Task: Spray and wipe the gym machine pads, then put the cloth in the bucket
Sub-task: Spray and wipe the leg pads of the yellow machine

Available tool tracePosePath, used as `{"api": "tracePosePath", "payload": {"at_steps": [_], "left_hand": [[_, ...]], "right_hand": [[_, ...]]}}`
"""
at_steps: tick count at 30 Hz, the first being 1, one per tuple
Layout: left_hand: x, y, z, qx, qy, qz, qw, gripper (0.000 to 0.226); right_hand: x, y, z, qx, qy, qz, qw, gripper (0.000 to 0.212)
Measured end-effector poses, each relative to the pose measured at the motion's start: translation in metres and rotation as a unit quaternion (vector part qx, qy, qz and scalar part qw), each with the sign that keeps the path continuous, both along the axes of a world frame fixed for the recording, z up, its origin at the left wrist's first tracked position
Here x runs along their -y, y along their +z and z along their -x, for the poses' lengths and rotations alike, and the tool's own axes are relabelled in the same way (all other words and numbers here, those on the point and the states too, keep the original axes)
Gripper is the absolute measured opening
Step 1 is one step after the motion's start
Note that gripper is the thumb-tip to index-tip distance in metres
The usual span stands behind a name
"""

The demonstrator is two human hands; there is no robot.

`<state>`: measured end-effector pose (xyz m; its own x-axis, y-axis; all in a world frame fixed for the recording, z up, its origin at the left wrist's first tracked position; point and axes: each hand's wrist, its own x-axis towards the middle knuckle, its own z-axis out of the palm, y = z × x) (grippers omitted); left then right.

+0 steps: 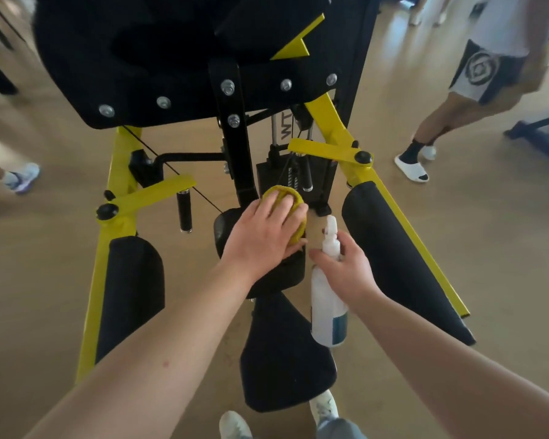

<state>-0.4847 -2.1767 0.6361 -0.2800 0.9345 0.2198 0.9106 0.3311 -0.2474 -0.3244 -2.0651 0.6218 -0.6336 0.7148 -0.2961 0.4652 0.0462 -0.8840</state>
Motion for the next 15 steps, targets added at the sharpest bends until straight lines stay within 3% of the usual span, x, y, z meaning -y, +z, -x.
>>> {"api": "tracePosePath", "payload": {"at_steps": [8, 11, 15], "left_hand": [[0.052, -0.011, 0.008, 0.121, 0.18, -0.111, 0.97, 0.068], [0.041, -0.004, 0.006, 0.149, 0.176, -0.114, 0.966, 0.065], [0.024, 0.01, 0.015, 0.098, 0.12, -0.042, 0.987, 0.065]], "right_hand": [[0.006, 0.005, 0.01, 0.003, 0.023, -0.016, 1.0, 0.05], [0.006, 0.001, 0.008, 0.005, 0.012, -0.009, 1.0, 0.051], [0.007, -0.005, 0.006, 0.019, -0.013, -0.002, 1.0, 0.053]]}}
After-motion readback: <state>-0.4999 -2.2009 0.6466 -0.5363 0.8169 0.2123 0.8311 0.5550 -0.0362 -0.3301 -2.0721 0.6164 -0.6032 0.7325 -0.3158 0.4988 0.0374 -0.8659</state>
